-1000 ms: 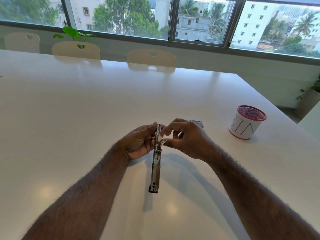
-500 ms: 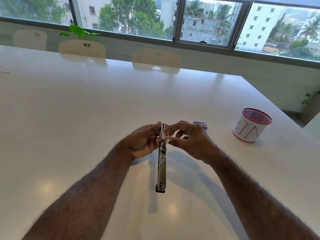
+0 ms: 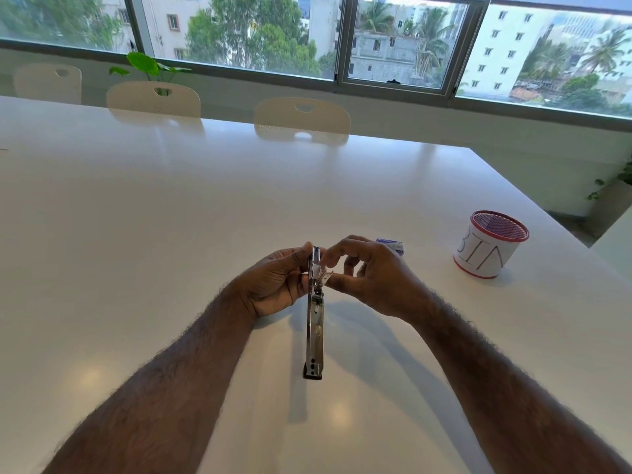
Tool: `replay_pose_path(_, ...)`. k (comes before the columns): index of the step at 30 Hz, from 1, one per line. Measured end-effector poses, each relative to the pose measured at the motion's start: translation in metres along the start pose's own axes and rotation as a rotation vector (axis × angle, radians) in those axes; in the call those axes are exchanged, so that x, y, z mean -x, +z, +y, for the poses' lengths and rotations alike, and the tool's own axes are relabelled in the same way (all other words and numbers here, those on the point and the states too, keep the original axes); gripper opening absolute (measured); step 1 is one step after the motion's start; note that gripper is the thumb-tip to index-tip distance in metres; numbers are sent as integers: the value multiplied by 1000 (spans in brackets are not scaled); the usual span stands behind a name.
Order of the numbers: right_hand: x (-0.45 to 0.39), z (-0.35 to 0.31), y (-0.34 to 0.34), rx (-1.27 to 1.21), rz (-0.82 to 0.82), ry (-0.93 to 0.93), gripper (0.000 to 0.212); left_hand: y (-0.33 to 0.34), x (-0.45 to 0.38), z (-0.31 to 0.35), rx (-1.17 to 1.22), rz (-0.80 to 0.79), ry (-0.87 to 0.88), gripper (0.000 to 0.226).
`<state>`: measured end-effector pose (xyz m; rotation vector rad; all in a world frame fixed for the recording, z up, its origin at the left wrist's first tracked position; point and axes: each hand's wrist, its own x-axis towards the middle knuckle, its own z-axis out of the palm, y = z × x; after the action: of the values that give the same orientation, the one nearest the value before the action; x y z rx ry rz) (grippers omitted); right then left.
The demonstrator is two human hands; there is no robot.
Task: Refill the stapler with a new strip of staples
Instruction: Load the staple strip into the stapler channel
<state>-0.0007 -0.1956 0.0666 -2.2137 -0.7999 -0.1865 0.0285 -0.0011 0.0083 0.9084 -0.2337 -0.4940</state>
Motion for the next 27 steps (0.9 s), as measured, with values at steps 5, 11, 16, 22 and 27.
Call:
replay_pose_path(5,3,2,4,121,3,-176,15,-4,0,2,41,17,-1,45)
replay_pose_path(11,10,2,8,480,51,-300,25,3,1,-3,-5,-9,6,34)
replay_pose_path(16,10,12,9,670,101,-254,34,3,1,-4,0,-12,8,46)
replay_pose_path(22,9,14,13,661,121,-226,43,1,-1,-3,17,8,15,43)
replay_pose_path(27,10,15,16,479,130,-316,43,-3,0,-1,-6,11,10,52)
